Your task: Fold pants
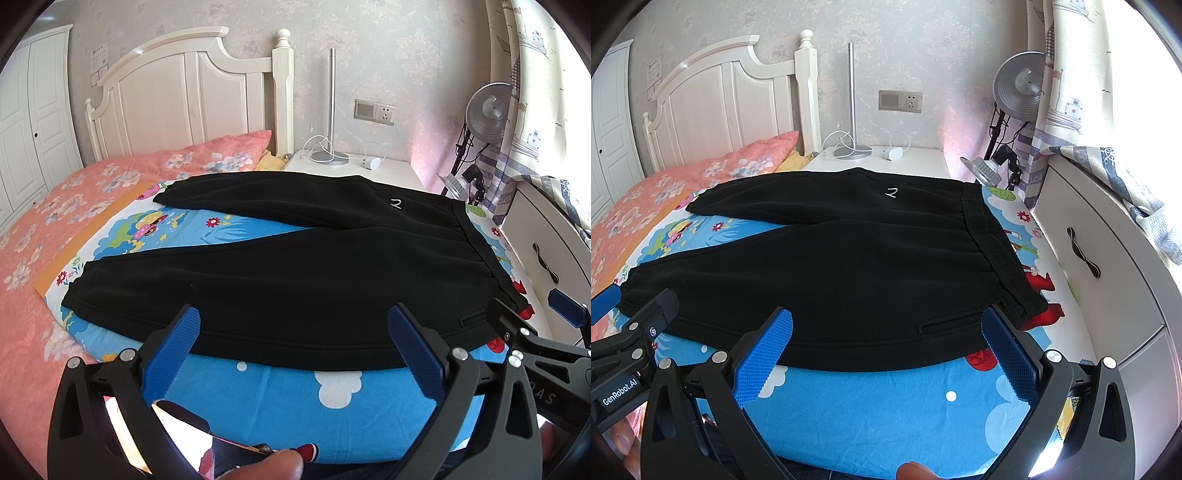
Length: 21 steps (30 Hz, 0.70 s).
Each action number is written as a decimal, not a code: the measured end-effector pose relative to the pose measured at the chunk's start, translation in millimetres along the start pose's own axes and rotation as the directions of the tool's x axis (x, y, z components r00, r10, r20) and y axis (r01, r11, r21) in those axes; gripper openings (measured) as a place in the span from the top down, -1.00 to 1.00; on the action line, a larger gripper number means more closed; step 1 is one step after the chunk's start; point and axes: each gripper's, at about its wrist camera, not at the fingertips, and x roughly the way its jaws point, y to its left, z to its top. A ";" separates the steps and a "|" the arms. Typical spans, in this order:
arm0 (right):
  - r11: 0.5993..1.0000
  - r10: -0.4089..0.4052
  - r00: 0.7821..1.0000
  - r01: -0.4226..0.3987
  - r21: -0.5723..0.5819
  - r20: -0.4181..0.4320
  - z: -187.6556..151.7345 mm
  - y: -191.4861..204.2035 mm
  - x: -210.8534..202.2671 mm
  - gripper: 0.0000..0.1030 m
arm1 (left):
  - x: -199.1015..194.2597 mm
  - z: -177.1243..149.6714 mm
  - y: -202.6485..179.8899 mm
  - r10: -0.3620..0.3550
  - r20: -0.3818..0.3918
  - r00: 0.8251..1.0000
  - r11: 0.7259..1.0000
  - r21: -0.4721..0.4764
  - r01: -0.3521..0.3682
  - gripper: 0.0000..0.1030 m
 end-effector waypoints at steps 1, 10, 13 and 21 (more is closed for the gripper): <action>1.000 0.001 1.000 -0.001 0.000 -0.001 0.2 -0.3 -0.2 -0.92 | 0.3 -0.1 0.1 0.000 0.000 1.000 1.000 0.000 0.000 -0.97; 1.000 0.001 1.000 -0.001 0.001 -0.003 -1.0 -0.2 0.9 -0.92 | 0.9 -2.5 0.3 0.000 -0.002 1.000 1.000 -0.002 0.000 -0.97; 1.000 0.001 1.000 -0.001 0.001 -0.002 -0.7 -0.1 0.2 -0.92 | 1.1 -2.5 0.5 -0.001 -0.003 1.000 1.000 -0.002 0.001 -0.97; 1.000 0.002 1.000 -0.002 0.001 -0.006 -2.8 -0.1 1.7 -0.92 | 1.8 -4.0 0.1 0.000 -0.004 1.000 1.000 -0.002 0.000 -0.97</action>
